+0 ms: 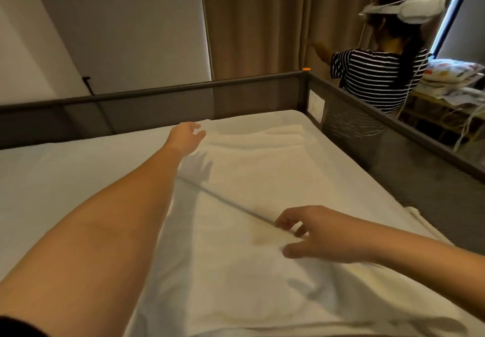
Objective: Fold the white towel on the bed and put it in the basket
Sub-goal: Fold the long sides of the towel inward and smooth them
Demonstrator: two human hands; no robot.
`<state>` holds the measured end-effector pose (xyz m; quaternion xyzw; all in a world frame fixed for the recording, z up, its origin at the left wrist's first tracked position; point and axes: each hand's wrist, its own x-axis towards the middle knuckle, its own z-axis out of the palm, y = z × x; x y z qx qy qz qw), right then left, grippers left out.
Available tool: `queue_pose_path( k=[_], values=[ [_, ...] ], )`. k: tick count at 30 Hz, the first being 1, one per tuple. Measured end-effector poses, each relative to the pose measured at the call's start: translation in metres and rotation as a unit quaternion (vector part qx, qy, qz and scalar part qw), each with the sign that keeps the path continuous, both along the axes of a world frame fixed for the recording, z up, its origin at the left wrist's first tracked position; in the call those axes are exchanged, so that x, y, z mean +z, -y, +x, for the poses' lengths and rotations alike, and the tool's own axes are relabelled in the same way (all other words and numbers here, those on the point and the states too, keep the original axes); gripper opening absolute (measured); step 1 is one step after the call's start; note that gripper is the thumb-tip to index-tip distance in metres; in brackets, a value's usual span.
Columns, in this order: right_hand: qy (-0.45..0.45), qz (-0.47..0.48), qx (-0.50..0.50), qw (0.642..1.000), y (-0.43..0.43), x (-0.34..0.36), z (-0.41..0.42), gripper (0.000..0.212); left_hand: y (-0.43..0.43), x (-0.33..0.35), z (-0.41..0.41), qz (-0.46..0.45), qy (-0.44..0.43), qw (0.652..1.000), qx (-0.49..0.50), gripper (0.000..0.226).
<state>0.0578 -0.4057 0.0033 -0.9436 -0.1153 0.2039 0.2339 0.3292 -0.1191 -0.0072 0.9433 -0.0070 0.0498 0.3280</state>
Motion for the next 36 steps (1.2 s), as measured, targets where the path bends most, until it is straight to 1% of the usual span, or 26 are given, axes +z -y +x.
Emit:
queue_pose_path(
  k=[3, 7, 10, 13, 17, 20, 24, 25, 27, 29, 31, 33, 34, 36],
  values=[
    [-0.002, 0.009, 0.02, 1.0, -0.055, -0.002, 0.009, 0.057, -0.057, -0.007, 0.01, -0.005, -0.015, 1.0, 0.023, 0.048],
    [-0.013, 0.022, 0.044, 0.999, -0.124, -0.014, 0.018, 0.056, -0.117, -0.029, 0.022, -0.049, -0.041, 0.997, 0.052, 0.047],
    [-0.026, 0.021, 0.061, 0.998, -0.167, -0.026, 0.022, 0.057, -0.149, -0.049, 0.027, -0.064, -0.076, 0.993, 0.065, 0.05],
    [-0.029, 0.009, 0.073, 0.997, -0.196, -0.036, 0.024, 0.057, -0.165, -0.071, 0.035, -0.059, -0.115, 0.99, 0.047, 0.056],
    [-0.029, -0.028, 0.093, 0.995, -0.218, -0.048, 0.025, 0.06, -0.17, -0.088, 0.048, -0.061, -0.125, 0.99, 0.025, 0.053],
    [-0.023, -0.056, 0.092, 0.994, -0.232, -0.05, 0.025, 0.058, -0.167, -0.093, 0.061, -0.095, -0.13, 0.987, 0.028, 0.05],
    [-0.001, -0.081, 0.049, 0.996, -0.255, -0.053, 0.024, 0.053, -0.157, -0.096, 0.082, -0.157, -0.139, 0.976, 0.058, 0.048],
    [0.004, -0.086, 0.037, 0.996, -0.261, -0.054, 0.025, 0.052, -0.155, -0.098, 0.088, -0.19, -0.145, 0.968, 0.079, 0.049],
    [0.01, -0.102, 0.027, 0.994, -0.271, -0.059, 0.027, 0.053, -0.152, -0.103, 0.099, -0.274, -0.169, 0.938, 0.126, 0.061],
    [0.012, -0.122, 0.029, 0.992, -0.278, -0.063, 0.031, 0.053, -0.15, -0.109, 0.109, -0.32, -0.194, 0.916, 0.144, 0.068],
    [0.008, -0.131, 0.019, 0.991, -0.282, -0.068, 0.034, 0.046, -0.148, -0.112, 0.116, -0.33, -0.207, 0.907, 0.158, 0.066],
    [-0.004, -0.139, 0.004, 0.99, -0.283, -0.072, 0.035, 0.034, -0.149, -0.113, 0.121, -0.331, -0.198, 0.906, 0.173, 0.067],
    [-0.007, -0.142, 0.001, 0.99, -0.284, -0.073, 0.035, 0.032, -0.15, -0.111, 0.122, -0.32, -0.193, 0.911, 0.174, 0.066],
    [-0.002, -0.145, 0.007, 0.989, -0.283, -0.075, 0.036, 0.038, -0.147, -0.105, 0.12, -0.281, -0.18, 0.93, 0.154, 0.059]
  ],
)
